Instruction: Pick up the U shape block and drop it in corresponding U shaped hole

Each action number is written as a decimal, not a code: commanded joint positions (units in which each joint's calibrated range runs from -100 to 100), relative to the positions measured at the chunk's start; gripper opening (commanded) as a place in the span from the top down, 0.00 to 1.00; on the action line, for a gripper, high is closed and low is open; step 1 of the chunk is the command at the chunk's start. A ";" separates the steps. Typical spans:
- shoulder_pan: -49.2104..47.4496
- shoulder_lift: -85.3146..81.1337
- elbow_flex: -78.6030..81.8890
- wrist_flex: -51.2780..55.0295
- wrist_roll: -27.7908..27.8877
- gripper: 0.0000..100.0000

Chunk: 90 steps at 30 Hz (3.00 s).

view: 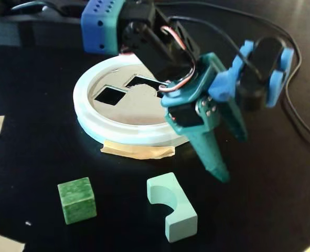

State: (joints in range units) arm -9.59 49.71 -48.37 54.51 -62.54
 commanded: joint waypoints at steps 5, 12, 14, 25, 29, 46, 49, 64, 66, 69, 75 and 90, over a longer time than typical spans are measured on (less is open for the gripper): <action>2.22 -4.61 -7.01 10.67 2.20 0.36; 5.22 -7.21 -6.92 21.20 2.59 0.36; 5.22 -7.30 -6.92 21.31 2.64 0.36; 5.22 -6.05 -5.92 31.34 2.59 0.36; 5.85 -5.42 -6.01 31.04 2.59 0.36; 6.22 1.12 -6.74 18.19 2.30 0.37; 7.22 2.73 -6.83 18.19 2.30 0.37; 8.84 4.25 -6.92 18.09 2.64 0.62; 8.84 4.25 -6.92 18.09 2.64 0.77; 8.84 3.89 -6.92 18.19 2.64 0.88; 8.97 3.18 -7.01 18.19 4.98 0.98; 7.09 -10.53 -7.01 19.30 9.77 0.96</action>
State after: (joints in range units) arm -1.80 52.03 -49.93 74.30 -53.99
